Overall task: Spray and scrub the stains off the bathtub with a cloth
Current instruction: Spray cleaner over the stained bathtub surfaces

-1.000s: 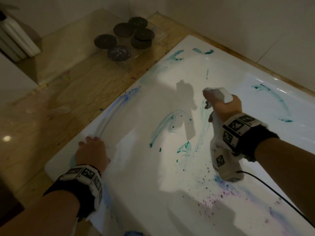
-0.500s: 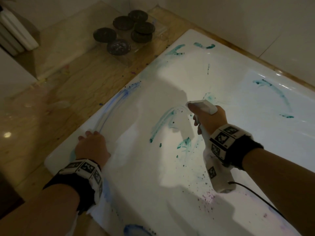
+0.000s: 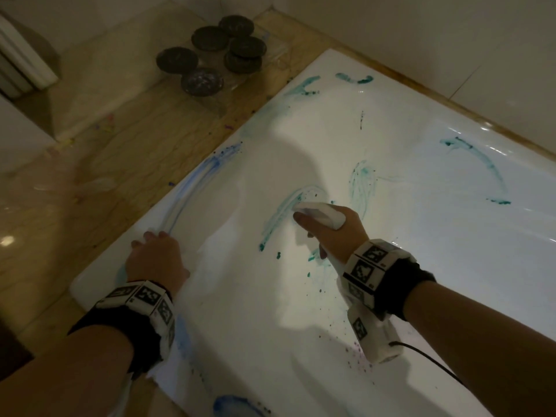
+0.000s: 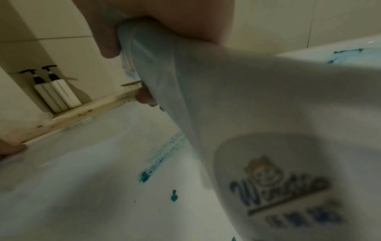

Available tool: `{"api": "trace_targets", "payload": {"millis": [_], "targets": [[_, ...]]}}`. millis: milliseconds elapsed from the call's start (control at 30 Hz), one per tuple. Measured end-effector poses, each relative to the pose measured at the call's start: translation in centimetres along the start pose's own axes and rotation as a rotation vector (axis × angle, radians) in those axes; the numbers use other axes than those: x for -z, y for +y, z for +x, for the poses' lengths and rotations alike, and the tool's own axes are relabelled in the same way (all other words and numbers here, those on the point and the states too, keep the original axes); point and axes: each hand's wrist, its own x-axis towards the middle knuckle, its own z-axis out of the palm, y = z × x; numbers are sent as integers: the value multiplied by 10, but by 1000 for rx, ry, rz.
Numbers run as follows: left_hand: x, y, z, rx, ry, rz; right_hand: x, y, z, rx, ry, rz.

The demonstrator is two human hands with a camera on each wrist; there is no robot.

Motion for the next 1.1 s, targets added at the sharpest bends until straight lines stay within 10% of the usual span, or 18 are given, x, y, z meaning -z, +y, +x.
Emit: {"api": "trace_targets", "payload": {"millis": [500, 800, 1100], "targets": [[4, 3, 0, -16, -31, 36, -24, 10, -22, 54, -227, -94], [-27, -37, -70, -85, 82, -598, -38, -4, -90, 337, -477, -524], [-96, -23, -142, -69, -21, -680, -45, 0, -141, 213, -746, -559]]}}
